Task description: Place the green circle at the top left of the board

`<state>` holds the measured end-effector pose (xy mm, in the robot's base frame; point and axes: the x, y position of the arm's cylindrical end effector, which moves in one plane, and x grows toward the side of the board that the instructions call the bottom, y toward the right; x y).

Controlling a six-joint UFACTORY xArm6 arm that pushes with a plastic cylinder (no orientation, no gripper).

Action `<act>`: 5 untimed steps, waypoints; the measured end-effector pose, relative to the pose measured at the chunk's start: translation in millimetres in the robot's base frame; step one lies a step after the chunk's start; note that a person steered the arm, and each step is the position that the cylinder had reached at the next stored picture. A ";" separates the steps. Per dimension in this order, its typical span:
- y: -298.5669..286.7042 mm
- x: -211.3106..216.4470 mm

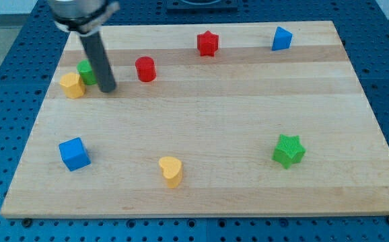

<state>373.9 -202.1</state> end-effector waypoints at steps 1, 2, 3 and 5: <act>-10.5 -59.2; -18.5 -77.5; 13.7 -19.9; -68.1 -35.5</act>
<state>338.5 -270.2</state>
